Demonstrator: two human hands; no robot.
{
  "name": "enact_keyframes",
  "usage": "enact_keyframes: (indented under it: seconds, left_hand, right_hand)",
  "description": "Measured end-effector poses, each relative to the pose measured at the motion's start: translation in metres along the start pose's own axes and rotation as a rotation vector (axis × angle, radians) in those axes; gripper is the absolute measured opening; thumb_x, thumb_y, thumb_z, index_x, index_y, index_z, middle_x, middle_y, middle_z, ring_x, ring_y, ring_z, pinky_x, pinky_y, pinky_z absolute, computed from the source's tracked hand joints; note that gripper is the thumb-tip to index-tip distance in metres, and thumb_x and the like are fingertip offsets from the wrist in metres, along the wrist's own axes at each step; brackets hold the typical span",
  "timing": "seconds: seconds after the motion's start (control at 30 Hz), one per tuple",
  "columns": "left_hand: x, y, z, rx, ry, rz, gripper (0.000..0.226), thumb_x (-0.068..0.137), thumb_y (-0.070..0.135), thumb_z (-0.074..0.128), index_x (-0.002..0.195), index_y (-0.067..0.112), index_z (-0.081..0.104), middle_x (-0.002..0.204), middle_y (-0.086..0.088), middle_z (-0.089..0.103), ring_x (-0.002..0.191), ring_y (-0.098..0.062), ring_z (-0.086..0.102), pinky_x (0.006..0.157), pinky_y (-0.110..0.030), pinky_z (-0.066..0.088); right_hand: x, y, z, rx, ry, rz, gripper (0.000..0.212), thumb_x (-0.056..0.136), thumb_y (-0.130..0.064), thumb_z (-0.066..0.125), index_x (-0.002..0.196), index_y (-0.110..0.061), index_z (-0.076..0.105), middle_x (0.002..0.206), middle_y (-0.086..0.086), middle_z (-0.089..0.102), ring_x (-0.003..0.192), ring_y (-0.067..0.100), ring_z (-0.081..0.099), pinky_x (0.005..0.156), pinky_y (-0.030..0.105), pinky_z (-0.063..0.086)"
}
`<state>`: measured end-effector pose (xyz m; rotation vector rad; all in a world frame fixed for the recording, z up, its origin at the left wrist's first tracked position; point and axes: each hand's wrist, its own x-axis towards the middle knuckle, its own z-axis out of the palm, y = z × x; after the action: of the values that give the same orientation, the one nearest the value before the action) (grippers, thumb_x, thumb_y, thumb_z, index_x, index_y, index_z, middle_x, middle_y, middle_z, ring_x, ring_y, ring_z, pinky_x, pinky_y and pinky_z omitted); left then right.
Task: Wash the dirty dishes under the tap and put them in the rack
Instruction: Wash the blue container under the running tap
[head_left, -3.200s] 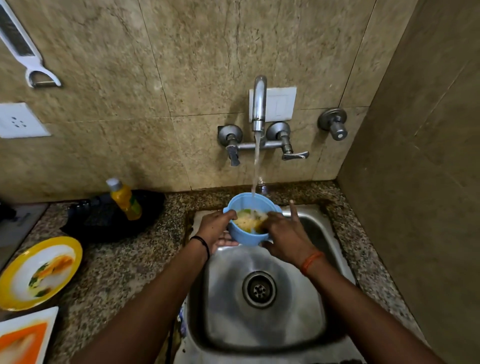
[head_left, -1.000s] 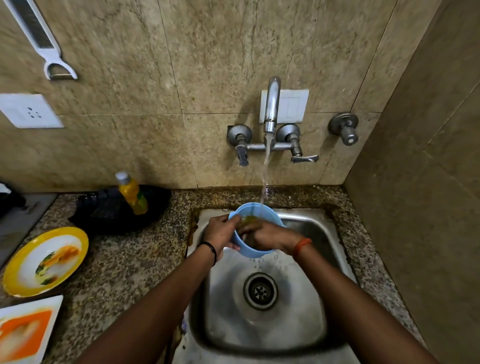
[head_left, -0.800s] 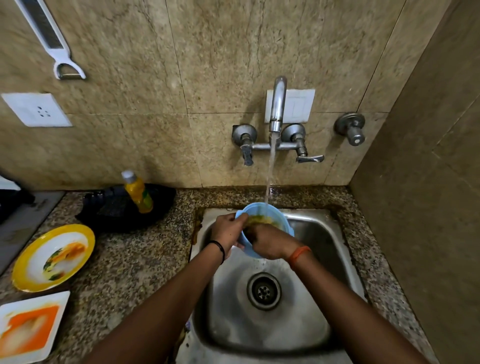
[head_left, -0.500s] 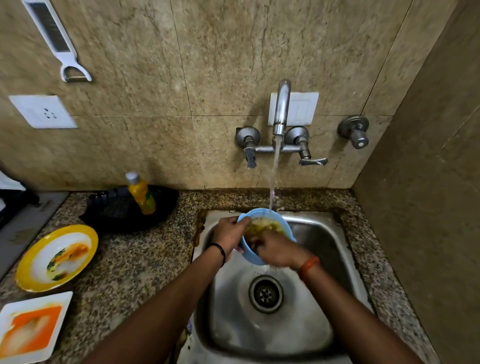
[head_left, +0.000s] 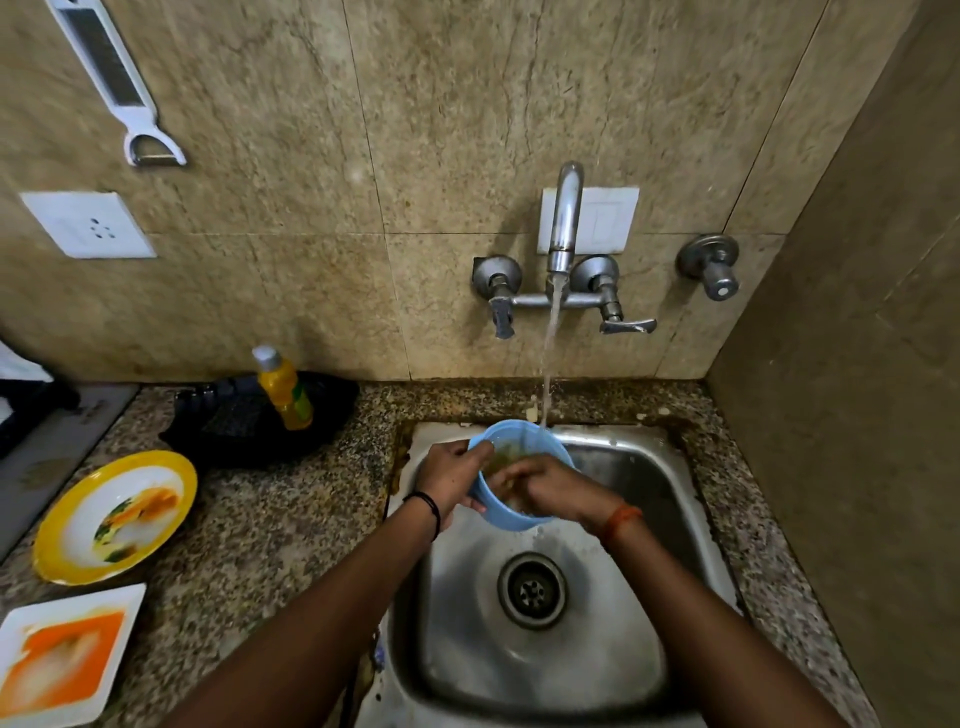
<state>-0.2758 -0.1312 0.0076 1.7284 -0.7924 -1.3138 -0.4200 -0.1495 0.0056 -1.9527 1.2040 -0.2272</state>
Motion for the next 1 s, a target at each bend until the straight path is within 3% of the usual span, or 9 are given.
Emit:
enact_keyframes:
  seconds: [0.13,0.3,0.43,0.57,0.67,0.73,0.83,0.9,1.0]
  left_hand:
    - [-0.003,0.000,-0.001,-0.010,-0.004,-0.012,0.018,0.084,0.022,0.064,0.096,0.010,0.071,0.070,-0.005,0.060,0.054,-0.021,0.060,0.046,-0.028,0.053]
    - [-0.005,0.008,-0.004,0.136,0.120,0.160,0.018,0.077,0.035,0.067,0.080,0.019,0.075,0.068,-0.005,0.069,0.057,-0.021,0.063,0.045,-0.033,0.054]
    - [-0.012,0.025,-0.004,0.441,0.297,0.418,0.041,0.065,0.059,0.057,0.081,0.025,0.074,0.075,0.002,0.071,0.071,-0.017,0.067,0.063,-0.036,0.056]
    - [-0.033,0.040,0.007,0.730,0.368,0.603,0.047,0.074,0.057,0.061,0.113,0.031,0.069,0.109,-0.004,0.057,0.090,-0.022,0.062,0.075,-0.029,0.049]
    - [-0.034,0.040,0.002,0.637,0.352,0.693,0.035,0.078,0.043,0.066,0.107,0.027,0.071,0.105,-0.004,0.061,0.086,-0.019,0.062,0.077,-0.030,0.051]
    - [-0.022,0.035,-0.010,0.275,0.312,0.547,0.021,0.082,0.035,0.066,0.095,0.021,0.073,0.093,-0.007,0.069,0.071,-0.015,0.063,0.064,-0.029,0.053]
    - [-0.014,0.022,-0.019,-0.386,0.081,-0.024,0.020,0.093,0.032,0.053,0.102,0.016,0.060,0.078,-0.009,0.063,0.052,-0.013,0.056,0.038,-0.019,0.046]
    - [-0.017,0.009,-0.008,-0.491,-0.020,-0.189,0.024,0.097,0.034,0.044,0.101,0.013,0.056,0.065,-0.006,0.060,0.056,-0.016,0.054,0.036,-0.017,0.045]
    - [-0.019,-0.003,0.011,-0.500,-0.014,-0.225,0.026,0.098,0.030,0.043,0.088,0.011,0.058,0.050,-0.003,0.063,0.055,-0.018,0.054,0.038,-0.019,0.047]
  right_hand:
    - [0.003,0.011,0.003,0.222,0.472,0.150,0.020,0.091,-0.011,0.052,0.088,-0.014,0.071,0.079,-0.001,0.071,0.067,0.007,0.063,0.064,0.018,0.052]
    - [0.011,0.028,0.002,1.450,1.054,0.381,0.035,0.094,-0.005,0.043,0.062,-0.013,0.052,0.039,-0.009,0.050,0.038,0.006,0.041,0.049,0.025,0.032]
    - [0.017,0.040,0.020,1.664,0.745,0.617,0.035,0.097,-0.013,0.033,0.063,-0.018,0.043,0.045,-0.001,0.048,0.048,0.013,0.042,0.053,0.025,0.033]
    - [0.027,0.018,0.032,1.715,0.458,0.520,0.042,0.099,-0.027,0.027,0.089,-0.008,0.063,0.080,0.015,0.067,0.078,0.029,0.063,0.077,0.039,0.052]
    - [0.022,0.008,0.028,1.771,0.437,0.412,0.046,0.098,-0.032,0.025,0.088,-0.010,0.065,0.073,0.008,0.073,0.075,0.023,0.069,0.085,0.043,0.050]
    - [0.019,0.015,0.020,1.763,0.528,0.341,0.040,0.100,-0.017,0.027,0.079,-0.013,0.060,0.058,-0.001,0.070,0.058,0.012,0.068,0.078,0.036,0.055]
    - [0.016,0.016,0.015,1.752,0.664,0.219,0.028,0.090,-0.016,0.047,0.068,-0.016,0.064,0.065,0.001,0.066,0.063,0.016,0.063,0.061,0.026,0.049]
    - [0.015,-0.001,0.020,1.496,0.800,0.149,0.019,0.094,-0.027,0.049,0.092,-0.017,0.065,0.091,0.000,0.069,0.085,0.014,0.063,0.073,0.028,0.050]
    - [0.015,-0.009,0.030,1.384,0.790,0.124,0.054,0.085,-0.061,0.050,0.119,-0.019,0.060,0.120,0.008,0.064,0.111,0.021,0.061,0.095,0.039,0.051]
